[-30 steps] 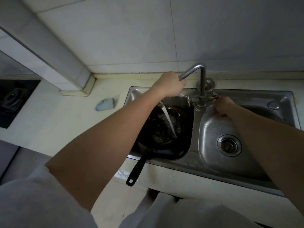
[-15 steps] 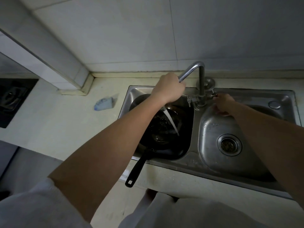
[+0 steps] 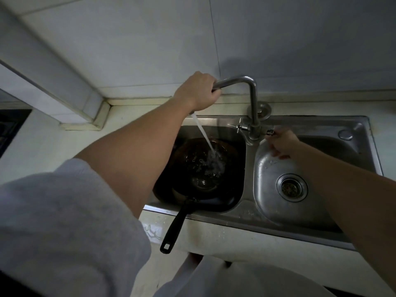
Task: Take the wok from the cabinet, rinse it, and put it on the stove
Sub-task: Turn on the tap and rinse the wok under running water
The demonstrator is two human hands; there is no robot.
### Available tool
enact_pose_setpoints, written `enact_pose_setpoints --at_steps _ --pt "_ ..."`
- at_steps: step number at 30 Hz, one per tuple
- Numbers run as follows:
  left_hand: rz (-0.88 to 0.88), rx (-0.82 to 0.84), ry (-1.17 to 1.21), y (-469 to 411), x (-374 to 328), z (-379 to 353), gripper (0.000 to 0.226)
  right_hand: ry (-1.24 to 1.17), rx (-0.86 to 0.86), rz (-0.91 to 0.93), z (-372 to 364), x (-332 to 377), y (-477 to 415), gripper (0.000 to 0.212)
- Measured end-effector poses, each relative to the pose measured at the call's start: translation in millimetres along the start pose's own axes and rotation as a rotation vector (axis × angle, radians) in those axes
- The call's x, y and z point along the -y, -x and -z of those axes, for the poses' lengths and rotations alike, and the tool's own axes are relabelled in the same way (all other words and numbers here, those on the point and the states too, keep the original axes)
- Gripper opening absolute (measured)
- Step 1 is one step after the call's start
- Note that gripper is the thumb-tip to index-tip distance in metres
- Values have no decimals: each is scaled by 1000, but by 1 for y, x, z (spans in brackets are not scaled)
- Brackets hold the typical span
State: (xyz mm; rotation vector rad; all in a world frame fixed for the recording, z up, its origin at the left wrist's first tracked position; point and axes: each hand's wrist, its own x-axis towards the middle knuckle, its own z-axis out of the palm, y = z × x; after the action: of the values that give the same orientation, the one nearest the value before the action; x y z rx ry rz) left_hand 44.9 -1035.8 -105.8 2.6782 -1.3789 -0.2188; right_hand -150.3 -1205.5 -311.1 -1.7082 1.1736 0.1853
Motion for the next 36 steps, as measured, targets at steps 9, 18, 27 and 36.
enact_pose_setpoints --at_steps 9,18,27,36 --pt "62 57 60 14 -9 -3 31 42 -5 -18 0 4 2 25" --pt "207 138 239 44 -40 -12 29 344 21 74 7 17 -7 32" --pt "271 86 345 53 -53 -25 32 281 26 15 17 24 -17 32" --pt "148 -14 122 31 -21 -14 30 193 65 42 20 16 1 25"
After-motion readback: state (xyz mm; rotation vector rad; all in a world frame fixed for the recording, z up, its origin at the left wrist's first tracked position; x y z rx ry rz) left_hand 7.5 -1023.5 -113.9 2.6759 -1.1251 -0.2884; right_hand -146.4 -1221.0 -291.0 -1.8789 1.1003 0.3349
